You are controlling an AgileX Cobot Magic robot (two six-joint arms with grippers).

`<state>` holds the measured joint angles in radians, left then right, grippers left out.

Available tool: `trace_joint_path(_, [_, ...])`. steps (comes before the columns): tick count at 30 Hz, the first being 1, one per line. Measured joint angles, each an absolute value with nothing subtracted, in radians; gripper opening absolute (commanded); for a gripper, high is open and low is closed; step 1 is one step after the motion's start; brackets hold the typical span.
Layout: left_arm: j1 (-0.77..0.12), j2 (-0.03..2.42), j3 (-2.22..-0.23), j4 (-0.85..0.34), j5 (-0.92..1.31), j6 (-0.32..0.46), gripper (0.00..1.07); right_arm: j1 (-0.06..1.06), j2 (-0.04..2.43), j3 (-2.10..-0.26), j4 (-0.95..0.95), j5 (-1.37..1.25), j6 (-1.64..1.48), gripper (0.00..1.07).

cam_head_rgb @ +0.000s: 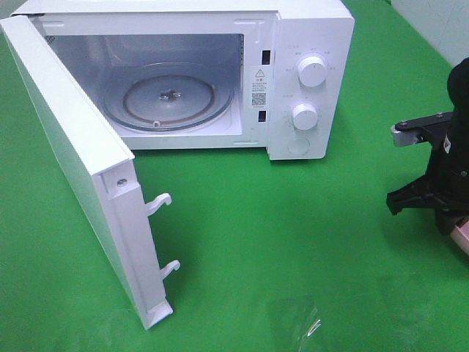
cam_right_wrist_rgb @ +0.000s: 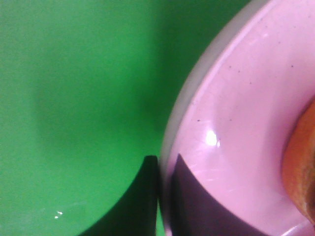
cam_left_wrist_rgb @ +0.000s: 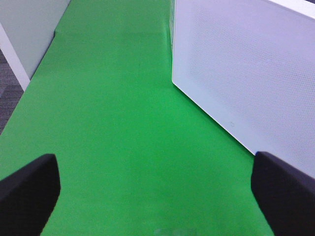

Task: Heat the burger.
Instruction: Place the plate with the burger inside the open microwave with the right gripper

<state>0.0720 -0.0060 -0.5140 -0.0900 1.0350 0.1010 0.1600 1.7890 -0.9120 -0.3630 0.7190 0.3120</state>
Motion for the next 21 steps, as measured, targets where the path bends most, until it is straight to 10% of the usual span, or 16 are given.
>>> trace_joint_path(21, [0.072,-0.006,-0.514,-0.090,1.035,0.101,1.00,0.235,1.747,-0.908,-0.440,0.800,0.366,0.00])
